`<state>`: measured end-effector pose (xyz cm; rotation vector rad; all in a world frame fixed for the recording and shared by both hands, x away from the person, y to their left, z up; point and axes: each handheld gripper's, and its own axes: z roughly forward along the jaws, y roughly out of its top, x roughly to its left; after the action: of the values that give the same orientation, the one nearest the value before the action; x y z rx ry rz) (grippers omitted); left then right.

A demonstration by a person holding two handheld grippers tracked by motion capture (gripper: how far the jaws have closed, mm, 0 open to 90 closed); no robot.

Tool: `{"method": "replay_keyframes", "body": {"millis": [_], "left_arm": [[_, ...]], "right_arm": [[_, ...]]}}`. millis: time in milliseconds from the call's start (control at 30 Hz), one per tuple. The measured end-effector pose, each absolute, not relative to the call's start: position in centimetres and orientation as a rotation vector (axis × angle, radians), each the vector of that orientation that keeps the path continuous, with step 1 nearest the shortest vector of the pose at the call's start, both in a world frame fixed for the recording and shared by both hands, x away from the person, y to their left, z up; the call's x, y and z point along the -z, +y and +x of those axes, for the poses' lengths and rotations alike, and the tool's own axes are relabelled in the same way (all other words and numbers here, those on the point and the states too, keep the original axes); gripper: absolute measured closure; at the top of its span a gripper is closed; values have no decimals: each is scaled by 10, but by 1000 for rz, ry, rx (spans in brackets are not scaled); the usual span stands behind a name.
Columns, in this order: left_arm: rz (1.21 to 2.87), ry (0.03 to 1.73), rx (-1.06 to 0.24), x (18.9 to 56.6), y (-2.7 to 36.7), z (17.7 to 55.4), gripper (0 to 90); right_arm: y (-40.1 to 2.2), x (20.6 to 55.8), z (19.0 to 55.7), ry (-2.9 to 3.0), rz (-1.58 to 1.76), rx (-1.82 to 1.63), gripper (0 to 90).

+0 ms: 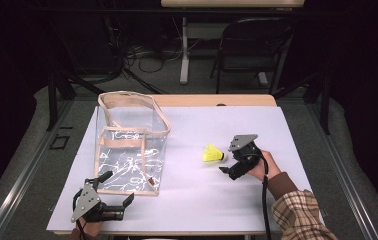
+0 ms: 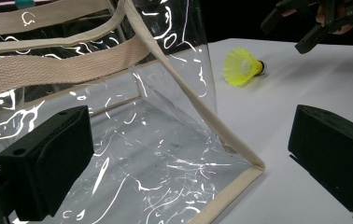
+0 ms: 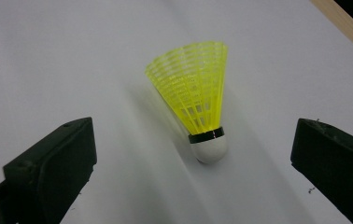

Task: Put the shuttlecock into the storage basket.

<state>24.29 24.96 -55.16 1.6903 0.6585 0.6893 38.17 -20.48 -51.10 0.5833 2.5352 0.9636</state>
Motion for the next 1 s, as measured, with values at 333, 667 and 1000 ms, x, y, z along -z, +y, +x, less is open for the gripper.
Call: {"method": "replay_keyframes", "body": {"millis": [333, 667, 1000], "left_arm": [[1690, 658, -689, 552, 250, 243, 0], [1687, 659, -688, 552, 250, 243, 0], [1689, 659, -688, 552, 250, 243, 0]], "right_arm": [[-200, 512, 393, 2577, 564, -892, 0], [-194, 515, 402, 2639, 537, -791, 19], [-187, 517, 408, 2661, 527, -722, 225]]}}
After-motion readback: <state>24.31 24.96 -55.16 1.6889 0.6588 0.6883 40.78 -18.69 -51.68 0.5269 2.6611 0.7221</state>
